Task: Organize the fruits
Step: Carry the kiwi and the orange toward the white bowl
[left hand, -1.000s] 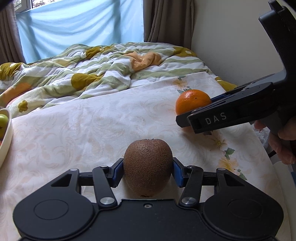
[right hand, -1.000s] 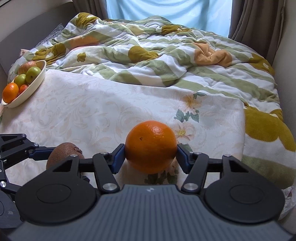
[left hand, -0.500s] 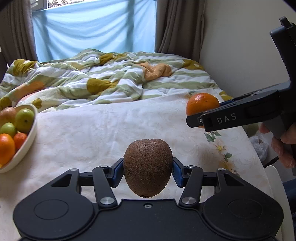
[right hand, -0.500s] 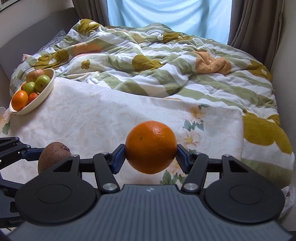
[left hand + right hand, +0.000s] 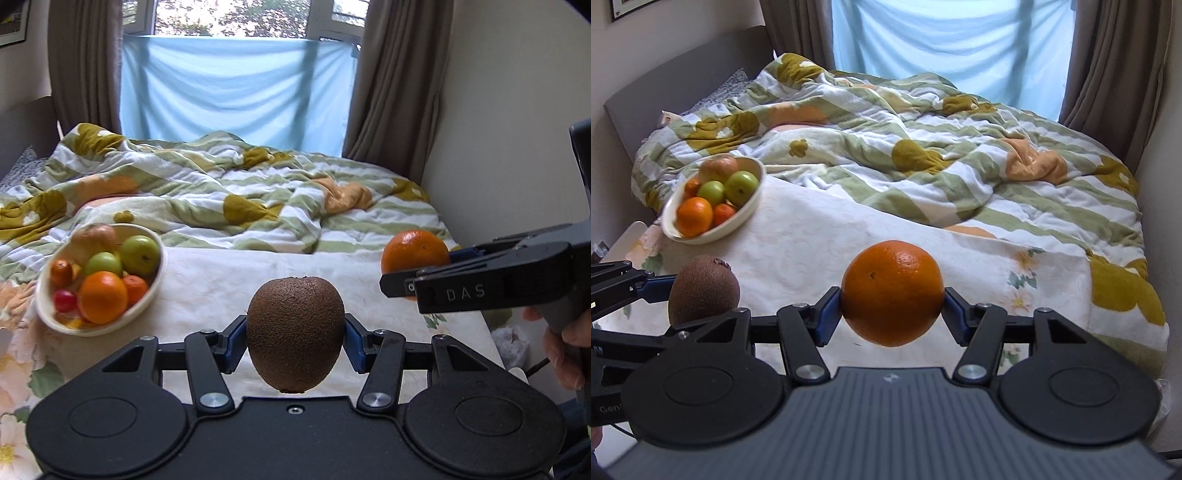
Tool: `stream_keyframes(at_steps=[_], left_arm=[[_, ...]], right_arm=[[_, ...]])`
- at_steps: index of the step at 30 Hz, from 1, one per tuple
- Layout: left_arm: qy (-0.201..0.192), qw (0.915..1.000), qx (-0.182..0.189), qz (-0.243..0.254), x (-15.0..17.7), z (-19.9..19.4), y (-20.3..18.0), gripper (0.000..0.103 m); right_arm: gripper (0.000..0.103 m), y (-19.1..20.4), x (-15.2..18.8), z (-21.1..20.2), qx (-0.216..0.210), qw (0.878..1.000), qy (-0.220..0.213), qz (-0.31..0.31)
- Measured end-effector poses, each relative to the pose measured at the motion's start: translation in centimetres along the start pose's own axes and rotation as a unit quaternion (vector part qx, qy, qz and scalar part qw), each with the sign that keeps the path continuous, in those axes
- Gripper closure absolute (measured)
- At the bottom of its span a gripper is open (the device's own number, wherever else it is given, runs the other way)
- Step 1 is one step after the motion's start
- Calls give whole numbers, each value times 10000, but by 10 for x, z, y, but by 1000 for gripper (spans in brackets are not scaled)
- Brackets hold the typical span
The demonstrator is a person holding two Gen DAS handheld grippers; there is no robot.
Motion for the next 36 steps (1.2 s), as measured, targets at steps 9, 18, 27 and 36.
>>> stream_keyframes(at_steps=[9, 18, 27, 36], left_arm=[[-197, 9993, -239, -196, -28, -25, 68, 45], [-216, 9984, -506, -146, -47, -28, 154, 45], [-16, 9987, -514, 29, -50, 4, 230, 46], [291, 9991, -136, 281, -31, 59, 275, 45]], right_arm=[[29, 68, -28, -4, -149, 9998, -106, -10], [29, 133, -52, 20, -279, 9995, -134, 64], [29, 194, -68, 62, -293, 9994, -66, 145], [29, 223, -68, 108, -14, 9994, 116, 316]])
Point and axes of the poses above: each gripper's, at about its wrist camera, not at the fingertips, and z roughly the way its jaws point, y to its left, x to its underside, the point moved 10 cm from there along z, roughly the way its jaws point, and after that the axes turned 14 degrees about -y, right-handed, at the moved point
